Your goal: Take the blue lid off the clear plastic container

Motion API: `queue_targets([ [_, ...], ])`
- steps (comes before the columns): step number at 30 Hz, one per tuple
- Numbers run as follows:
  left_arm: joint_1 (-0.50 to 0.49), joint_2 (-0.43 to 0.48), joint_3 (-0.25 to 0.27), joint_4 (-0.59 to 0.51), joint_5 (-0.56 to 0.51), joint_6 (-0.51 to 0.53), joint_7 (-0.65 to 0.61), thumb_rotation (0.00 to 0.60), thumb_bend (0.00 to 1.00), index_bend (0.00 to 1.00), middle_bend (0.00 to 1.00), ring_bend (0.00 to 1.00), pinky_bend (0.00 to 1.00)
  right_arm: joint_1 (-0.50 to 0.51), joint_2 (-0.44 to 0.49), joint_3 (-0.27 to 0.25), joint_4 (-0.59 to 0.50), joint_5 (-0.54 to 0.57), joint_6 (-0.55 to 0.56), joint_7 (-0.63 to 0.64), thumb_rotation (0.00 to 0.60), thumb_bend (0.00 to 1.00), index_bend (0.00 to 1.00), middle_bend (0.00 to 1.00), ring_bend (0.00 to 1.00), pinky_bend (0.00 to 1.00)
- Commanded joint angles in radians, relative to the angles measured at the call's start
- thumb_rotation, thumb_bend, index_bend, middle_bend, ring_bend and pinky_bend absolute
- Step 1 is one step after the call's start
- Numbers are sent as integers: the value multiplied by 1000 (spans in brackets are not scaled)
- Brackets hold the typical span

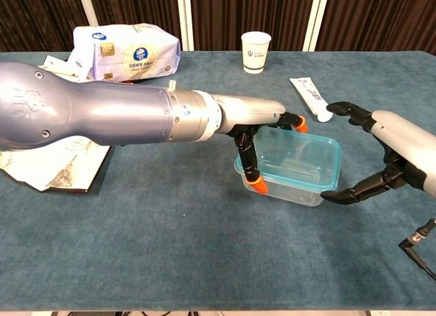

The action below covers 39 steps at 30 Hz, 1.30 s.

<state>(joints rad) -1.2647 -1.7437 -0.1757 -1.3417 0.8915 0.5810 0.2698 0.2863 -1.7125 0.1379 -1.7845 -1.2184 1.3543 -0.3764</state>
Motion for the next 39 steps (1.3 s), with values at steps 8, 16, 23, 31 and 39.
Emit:
queue_targets([
  [8, -6, -6, 9, 9, -1, -5, -1, 600, 118, 181, 261, 265, 421, -1, -7, 6, 5, 3, 2, 17, 600, 244, 0, 0, 0, 0],
  [16, -15, -4, 13, 9, -2, -25, -7, 600, 118, 181, 259, 265, 421, -6, -17, 11, 19, -2, 11, 46, 600, 244, 0, 0, 0, 0],
  [23, -30, 8, 12, 9, -1, -52, -15, 600, 118, 181, 259, 265, 421, -13, -44, 17, 50, -43, 38, 112, 600, 244, 0, 0, 0, 0],
  [31, -44, 20, 21, 7, -8, -75, -23, 600, 118, 181, 258, 265, 421, -17, -72, 19, 81, -74, 56, 148, 600, 244, 0, 0, 0, 0],
  [39, -58, 21, 30, 12, -19, -84, -29, 600, 119, 181, 259, 265, 422, -18, -87, 33, 79, -68, 61, 156, 600, 244, 0, 0, 0, 0],
])
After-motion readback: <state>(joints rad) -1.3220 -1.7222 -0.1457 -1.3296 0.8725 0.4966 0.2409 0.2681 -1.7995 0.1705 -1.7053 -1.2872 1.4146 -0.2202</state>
